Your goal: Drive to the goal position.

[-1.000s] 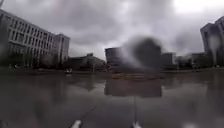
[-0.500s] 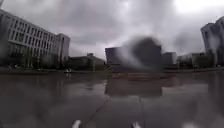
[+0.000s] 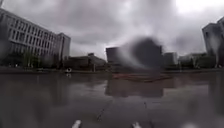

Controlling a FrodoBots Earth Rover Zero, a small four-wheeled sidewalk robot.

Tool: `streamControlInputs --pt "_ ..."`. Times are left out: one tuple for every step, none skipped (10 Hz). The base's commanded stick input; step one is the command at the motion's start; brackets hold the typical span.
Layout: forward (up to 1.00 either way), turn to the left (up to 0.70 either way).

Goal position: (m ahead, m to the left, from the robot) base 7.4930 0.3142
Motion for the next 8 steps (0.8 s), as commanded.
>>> streamControlInputs --pt "0.7 0.0" --pt "0.7 0.0" --pt "0.7 0.0" --pt "0.7 0.0" --pt "0.7 0.0" --pt "0.7 0.0" --pt "0.7 0.0" --pt "0.7 0.0"
